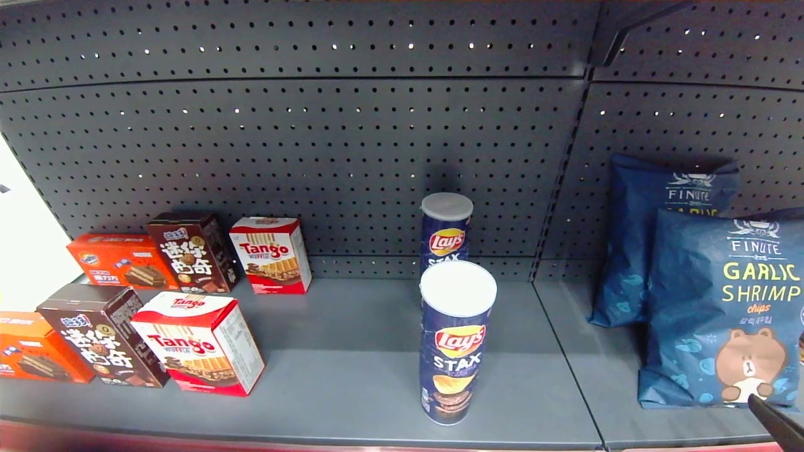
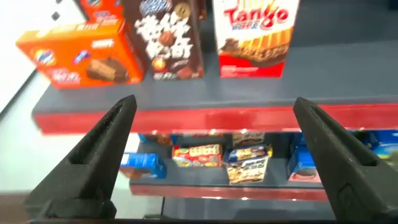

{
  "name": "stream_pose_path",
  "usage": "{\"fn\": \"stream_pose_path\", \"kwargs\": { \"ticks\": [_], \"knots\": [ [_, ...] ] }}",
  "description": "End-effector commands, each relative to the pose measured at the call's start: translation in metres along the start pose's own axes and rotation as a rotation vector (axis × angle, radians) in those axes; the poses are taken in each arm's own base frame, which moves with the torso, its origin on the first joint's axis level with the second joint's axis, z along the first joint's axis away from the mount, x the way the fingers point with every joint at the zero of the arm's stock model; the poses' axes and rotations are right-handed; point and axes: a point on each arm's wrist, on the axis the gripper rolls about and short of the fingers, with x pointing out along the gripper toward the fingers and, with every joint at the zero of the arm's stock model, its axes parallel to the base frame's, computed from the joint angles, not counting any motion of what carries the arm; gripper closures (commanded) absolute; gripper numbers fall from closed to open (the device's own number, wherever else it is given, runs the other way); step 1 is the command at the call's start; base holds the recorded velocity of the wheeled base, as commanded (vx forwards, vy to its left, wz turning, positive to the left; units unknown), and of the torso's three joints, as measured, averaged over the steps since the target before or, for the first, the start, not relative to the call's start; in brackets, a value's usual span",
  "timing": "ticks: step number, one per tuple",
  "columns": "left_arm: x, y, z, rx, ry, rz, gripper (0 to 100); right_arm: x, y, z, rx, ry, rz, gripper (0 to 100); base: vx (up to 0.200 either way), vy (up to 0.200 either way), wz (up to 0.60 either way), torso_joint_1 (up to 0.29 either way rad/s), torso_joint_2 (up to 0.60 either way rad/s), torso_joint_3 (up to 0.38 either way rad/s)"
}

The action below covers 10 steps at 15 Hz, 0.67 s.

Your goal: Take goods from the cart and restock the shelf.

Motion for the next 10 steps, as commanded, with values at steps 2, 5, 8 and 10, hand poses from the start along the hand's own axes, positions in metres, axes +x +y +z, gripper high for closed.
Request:
{"fn": "stream_pose_path", "kwargs": {
  "ticks": [2,5,8,10],
  "knots": [
    [-0.008,-0.002,-0.026,-0.013,-0.054,0.034,0,-0.035,-0.009,-0.022,0.022,-0.046,-0.121,0,0.0,0.0,0.0,0.0,0.0,0.0],
    [-0.006,-0.004,-0.038,-0.016,-0.061,0.041,0,-0.053,-0.01,-0.039,0.03,-0.04,-0.206,0,0.0,0.0,0.0,0.0,0.0,0.0],
    [-0.003,-0.007,-0.056,-0.016,-0.068,0.027,0,-0.061,-0.009,-0.055,0.051,-0.076,-0.215,0,0.0,0.0,0.0,0.0,0.0,0.0],
    [0.003,-0.009,-0.06,-0.02,-0.103,0.016,0,-0.061,-0.009,-0.052,0.057,-0.118,-0.198,0,0.0,0.0,0.0,0.0,0.0,0.0]
  ]
}}
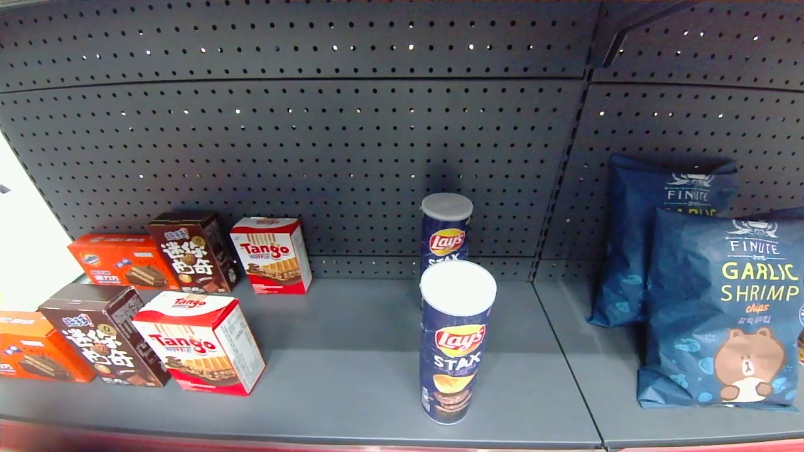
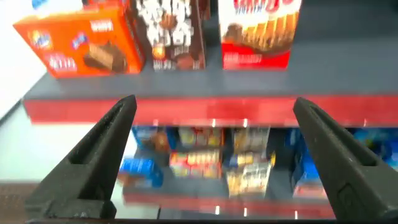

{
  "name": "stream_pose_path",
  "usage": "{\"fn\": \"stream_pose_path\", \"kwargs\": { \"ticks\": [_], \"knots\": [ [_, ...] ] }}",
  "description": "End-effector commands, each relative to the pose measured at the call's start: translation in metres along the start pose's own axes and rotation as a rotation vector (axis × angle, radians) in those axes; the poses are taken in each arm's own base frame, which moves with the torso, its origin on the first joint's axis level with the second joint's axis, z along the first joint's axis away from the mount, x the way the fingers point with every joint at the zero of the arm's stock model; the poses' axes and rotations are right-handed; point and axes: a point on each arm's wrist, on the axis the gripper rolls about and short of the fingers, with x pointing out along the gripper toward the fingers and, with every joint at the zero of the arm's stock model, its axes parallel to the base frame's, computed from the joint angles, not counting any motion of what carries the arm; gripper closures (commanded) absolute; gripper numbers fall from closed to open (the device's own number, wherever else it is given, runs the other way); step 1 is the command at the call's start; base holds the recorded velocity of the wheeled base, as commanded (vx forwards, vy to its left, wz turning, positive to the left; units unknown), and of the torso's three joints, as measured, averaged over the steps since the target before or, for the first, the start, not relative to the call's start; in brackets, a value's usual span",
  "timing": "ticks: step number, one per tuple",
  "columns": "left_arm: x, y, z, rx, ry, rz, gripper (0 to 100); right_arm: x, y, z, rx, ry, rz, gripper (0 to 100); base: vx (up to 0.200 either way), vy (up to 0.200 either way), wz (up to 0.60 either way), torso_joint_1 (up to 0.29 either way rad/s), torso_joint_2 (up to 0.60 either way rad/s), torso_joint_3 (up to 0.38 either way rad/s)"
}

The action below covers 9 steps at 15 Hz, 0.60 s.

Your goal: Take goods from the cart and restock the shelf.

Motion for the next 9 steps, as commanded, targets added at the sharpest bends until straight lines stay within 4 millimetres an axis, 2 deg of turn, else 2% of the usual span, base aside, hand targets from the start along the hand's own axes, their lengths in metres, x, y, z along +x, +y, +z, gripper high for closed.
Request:
{"fn": "stream_pose_path", "kwargs": {
  "ticks": [1,6,9],
  "knots": [
    [0.006,-0.003,-0.011,-0.006,-0.034,-0.045,0,-0.003,0.0,-0.003,0.007,-0.031,0.025,0,0.0,0.0,0.0,0.0,0.0,0.0],
    [0.008,-0.006,-0.011,-0.01,-0.088,-0.172,0,-0.003,0.005,-0.003,-0.003,-0.056,0.253,0,0.0,0.0,0.0,0.0,0.0,0.0],
    [0.008,-0.006,-0.011,-0.016,-0.092,-0.192,0,-0.001,0.007,-0.016,-0.034,-0.005,0.299,0,0.0,0.0,0.0,0.0,0.0,0.0]
  ]
}}
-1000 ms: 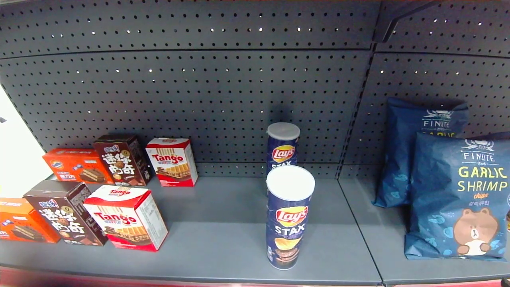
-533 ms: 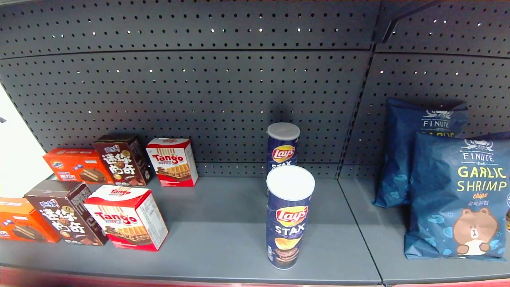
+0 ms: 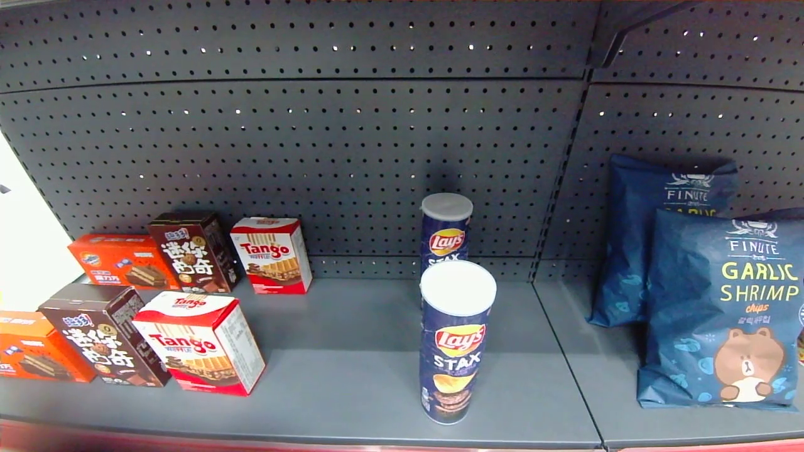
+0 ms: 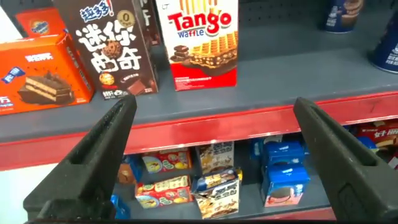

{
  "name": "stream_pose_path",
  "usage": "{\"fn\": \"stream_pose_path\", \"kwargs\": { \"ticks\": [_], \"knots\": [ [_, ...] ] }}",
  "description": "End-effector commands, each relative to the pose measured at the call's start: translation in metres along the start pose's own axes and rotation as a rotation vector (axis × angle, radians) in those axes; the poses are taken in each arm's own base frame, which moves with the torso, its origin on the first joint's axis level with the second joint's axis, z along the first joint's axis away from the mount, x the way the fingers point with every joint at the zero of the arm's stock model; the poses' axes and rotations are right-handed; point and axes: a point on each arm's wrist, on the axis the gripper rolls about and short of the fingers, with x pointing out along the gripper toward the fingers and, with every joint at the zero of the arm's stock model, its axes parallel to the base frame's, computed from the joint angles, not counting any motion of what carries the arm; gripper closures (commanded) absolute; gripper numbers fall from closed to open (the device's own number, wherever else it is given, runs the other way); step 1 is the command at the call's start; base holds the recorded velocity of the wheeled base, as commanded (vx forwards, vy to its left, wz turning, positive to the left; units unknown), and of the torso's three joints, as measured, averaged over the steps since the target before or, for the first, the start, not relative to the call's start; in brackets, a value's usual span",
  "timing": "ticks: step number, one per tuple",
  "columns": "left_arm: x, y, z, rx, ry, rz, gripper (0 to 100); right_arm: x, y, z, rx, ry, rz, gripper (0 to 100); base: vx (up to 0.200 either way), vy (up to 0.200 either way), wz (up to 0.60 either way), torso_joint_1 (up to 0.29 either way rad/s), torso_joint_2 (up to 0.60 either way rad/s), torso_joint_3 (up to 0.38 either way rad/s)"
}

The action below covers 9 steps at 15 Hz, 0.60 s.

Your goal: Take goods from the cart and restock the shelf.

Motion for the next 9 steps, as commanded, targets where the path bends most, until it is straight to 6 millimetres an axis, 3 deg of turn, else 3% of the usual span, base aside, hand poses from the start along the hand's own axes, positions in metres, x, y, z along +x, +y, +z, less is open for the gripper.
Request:
{"fn": "stream_pose_path", "kwargs": {
  "ticks": [1,4,9],
  "knots": [
    [0.0,0.0,-0.0003,0.001,0.001,0.001,0,0.0011,-0.0005,-0.0034,0.017,0.021,-0.05,0,0.0,0.0,0.0,0.0,0.0,0.0],
    [0.0,0.0006,-0.0007,0.002,0.007,0.033,0,0.0006,0.0003,-0.0038,0.029,0.023,-0.26,0,0.0,0.0,0.0,0.0,0.0,0.0],
    [0.0001,0.001,-0.0006,-0.017,0.004,0.049,0,0.0006,0.0037,-0.0042,-0.051,0.019,-0.086,0,0.0,0.0,0.0,0.0,0.0,0.0]
  ]
}}
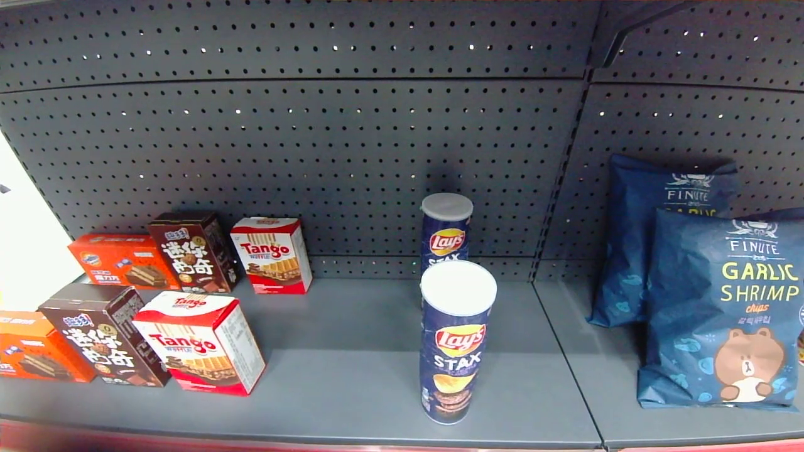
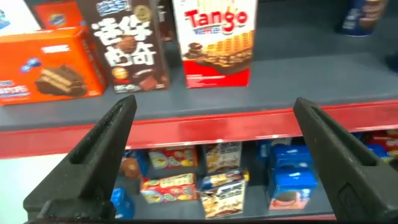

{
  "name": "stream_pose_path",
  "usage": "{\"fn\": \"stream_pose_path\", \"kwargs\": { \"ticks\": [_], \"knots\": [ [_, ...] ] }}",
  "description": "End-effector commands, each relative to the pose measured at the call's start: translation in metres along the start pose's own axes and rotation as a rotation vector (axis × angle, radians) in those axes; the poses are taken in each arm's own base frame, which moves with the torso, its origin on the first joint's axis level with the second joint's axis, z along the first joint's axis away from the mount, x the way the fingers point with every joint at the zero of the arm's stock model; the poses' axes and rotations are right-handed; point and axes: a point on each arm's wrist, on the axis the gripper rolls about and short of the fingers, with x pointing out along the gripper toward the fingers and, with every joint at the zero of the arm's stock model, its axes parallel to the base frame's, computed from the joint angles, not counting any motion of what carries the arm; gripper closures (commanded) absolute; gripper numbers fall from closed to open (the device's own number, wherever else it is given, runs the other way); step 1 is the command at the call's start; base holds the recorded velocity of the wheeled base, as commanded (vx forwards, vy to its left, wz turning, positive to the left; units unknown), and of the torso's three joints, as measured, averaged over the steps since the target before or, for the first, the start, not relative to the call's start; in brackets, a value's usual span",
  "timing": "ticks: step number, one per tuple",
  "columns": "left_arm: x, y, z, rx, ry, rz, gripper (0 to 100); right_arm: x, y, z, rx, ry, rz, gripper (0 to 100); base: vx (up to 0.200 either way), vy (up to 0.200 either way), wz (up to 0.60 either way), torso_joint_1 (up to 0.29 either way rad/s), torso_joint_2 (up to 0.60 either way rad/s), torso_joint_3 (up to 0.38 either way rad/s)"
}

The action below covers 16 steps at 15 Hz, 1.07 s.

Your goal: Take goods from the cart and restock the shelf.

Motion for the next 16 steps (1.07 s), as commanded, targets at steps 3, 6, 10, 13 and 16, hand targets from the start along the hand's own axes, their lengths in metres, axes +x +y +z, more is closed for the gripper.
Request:
{"fn": "stream_pose_path", "kwargs": {
  "ticks": [3,6,10,13,16],
  "knots": [
    [-0.0003,-0.0019,0.0008,-0.054,-0.006,-0.088,0,0.0,-0.0019,-0.0003,0.164,0.002,-0.085,0,0.0,0.0,0.0,0.0,0.0,0.0],
    [0.0003,-0.0011,0.0007,-0.057,0.007,-0.045,0,-0.0003,-0.0033,-0.0041,0.109,0.044,-0.169,0,0.0,0.0,0.0,0.0,0.0,0.0],
    [0.0004,-0.0004,0.0003,-0.049,0.0,-0.016,0,-0.0004,-0.003,-0.0068,0.11,0.07,-0.162,0,0.0,0.0,0.0,0.0,0.0,0.0],
    [0.0006,-0.0006,0.0,-0.053,0.0,-0.023,0,-0.0004,-0.003,-0.0066,0.11,0.068,-0.16,0,0.0,0.0,0.0,0.0,0.0,0.0],
    [0.0006,-0.0005,0.0002,-0.044,-0.001,-0.022,0,-0.0004,-0.0029,-0.0067,0.106,0.07,-0.155,0,-0.133,0.0,0.0,0.0,0.0,0.002]
  ]
}}
